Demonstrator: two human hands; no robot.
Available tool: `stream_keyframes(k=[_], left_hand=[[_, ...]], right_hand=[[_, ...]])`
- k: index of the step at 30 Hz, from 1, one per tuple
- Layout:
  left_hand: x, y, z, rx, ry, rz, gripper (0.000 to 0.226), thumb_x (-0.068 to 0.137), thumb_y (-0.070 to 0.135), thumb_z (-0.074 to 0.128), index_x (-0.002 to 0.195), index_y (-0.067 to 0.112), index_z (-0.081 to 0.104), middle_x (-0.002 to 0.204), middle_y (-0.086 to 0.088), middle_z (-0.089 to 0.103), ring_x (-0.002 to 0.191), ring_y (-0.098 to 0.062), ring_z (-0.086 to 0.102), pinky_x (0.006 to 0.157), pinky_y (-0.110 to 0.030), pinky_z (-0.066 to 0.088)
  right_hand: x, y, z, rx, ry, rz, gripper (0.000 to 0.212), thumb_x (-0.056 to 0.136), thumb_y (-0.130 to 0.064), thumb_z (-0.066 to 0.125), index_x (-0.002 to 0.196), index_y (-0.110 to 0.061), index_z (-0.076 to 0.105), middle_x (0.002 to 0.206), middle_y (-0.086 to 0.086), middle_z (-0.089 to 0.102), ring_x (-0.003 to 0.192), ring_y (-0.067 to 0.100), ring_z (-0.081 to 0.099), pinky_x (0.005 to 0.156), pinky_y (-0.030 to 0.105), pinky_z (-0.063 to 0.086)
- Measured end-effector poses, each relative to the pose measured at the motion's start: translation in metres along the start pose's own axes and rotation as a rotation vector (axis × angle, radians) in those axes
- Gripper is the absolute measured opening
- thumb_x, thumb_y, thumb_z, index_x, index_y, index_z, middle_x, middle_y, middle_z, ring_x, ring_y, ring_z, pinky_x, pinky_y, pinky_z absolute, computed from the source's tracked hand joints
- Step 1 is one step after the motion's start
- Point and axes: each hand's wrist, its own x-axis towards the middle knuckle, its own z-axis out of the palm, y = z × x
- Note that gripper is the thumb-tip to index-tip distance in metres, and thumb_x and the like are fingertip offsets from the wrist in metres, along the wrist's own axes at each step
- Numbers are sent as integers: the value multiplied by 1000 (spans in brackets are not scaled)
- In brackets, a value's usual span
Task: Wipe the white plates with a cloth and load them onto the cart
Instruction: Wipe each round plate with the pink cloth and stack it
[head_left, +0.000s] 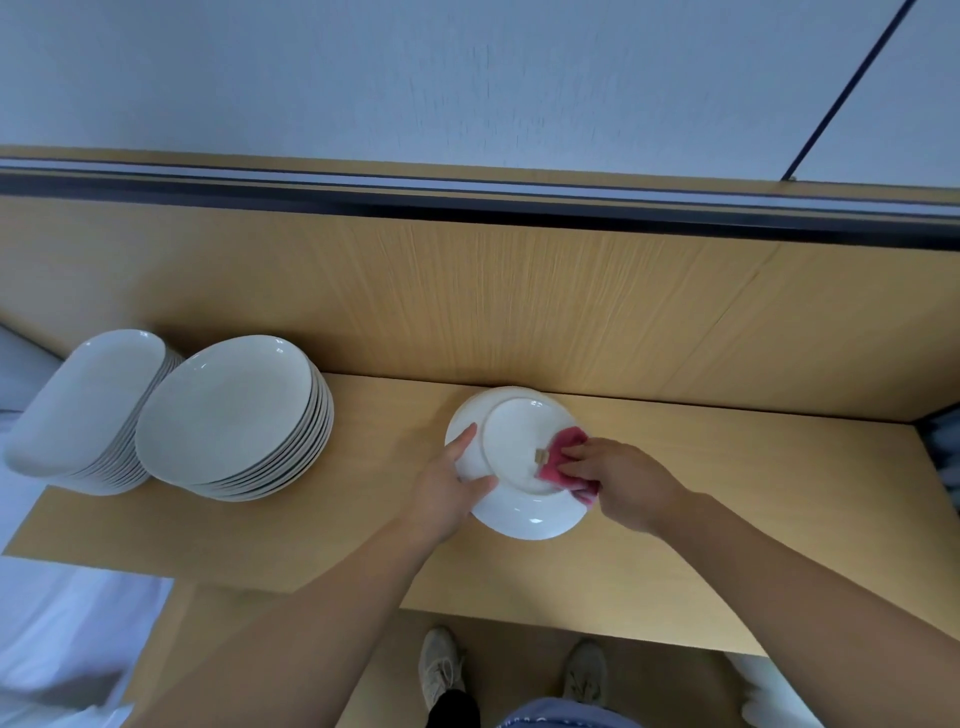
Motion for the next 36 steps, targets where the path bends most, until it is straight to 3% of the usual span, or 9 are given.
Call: stream_keyframes(k=[3, 6, 8, 11, 19, 24, 29, 31, 36], left_hand=[[-2, 7, 2, -41, -2, -3, 80, 82, 19, 75, 147, 37, 33, 129, 7, 45, 113, -22, 54, 89, -46, 55], [-6, 18, 1, -119, 55, 29, 79, 65, 25, 82, 134, 27, 45, 121, 7, 60, 109, -17, 60, 89, -46, 55], [-8, 23, -2, -152, 35, 23, 67, 58, 32, 79, 122, 23, 59, 112, 4, 69, 104, -18, 65, 87, -47, 56], [-14, 31, -1, -230, 6, -6, 50, 70, 28, 77, 117, 21, 63, 108, 2, 71, 101, -19, 68, 88, -47, 56], [-41, 61, 19, -240, 69, 24, 31, 83, 26, 67, 113, 17, 64, 105, 0, 73, 100, -22, 68, 89, -48, 55], [-65, 79, 17, -42, 202, 101, 27, 78, 31, 64, 104, 23, 65, 100, 2, 70, 95, -21, 66, 86, -51, 55], [-94, 91, 10, 363, 424, 208, 32, 87, 31, 60, 118, 27, 57, 102, 10, 63, 92, -13, 59, 78, -32, 50], [-105, 93, 3, 504, 500, 257, 29, 91, 30, 58, 119, 26, 55, 101, 5, 63, 91, -17, 58, 78, -33, 47], [-126, 94, -26, 676, 671, 303, 27, 95, 28, 54, 121, 26, 54, 94, 6, 64, 87, -19, 58, 76, -33, 44]], right_hand=[[15, 3, -7, -12, 45, 74, 19, 91, -17, 50, 80, -30, 58, 88, -15, 55, 85, 14, 51, 68, 33, 48], [20, 0, -13, 158, 133, 148, 46, 91, -8, 46, 114, -45, 61, 113, -29, 55, 96, 4, 53, 79, 25, 49], [16, -2, -21, 267, 232, 150, 63, 85, 3, 43, 124, -44, 59, 107, -24, 61, 92, 1, 56, 80, 23, 49], [5, 0, -31, 346, 310, 118, 70, 80, 12, 39, 124, -38, 62, 89, -20, 62, 86, 3, 57, 79, 22, 49], [-21, -1, -55, 405, 348, 16, 80, 76, 17, 38, 123, -43, 61, 92, -21, 60, 88, -1, 57, 76, 10, 43], [-30, 2, -72, 415, 379, -84, 86, 72, 19, 39, 117, -53, 57, 88, -13, 63, 87, 6, 58, 78, 14, 45], [-27, -8, -80, 414, 352, -169, 70, 75, 17, 39, 115, -33, 67, 85, -14, 63, 90, 6, 58, 80, 19, 47], [-24, -17, -80, 399, 334, -201, 69, 76, 14, 39, 114, -37, 66, 87, -16, 63, 91, 5, 58, 81, 26, 50], [-16, -41, -85, 427, 301, -305, 81, 76, 15, 36, 120, -49, 59, 92, -16, 62, 95, 7, 58, 79, 19, 47]])
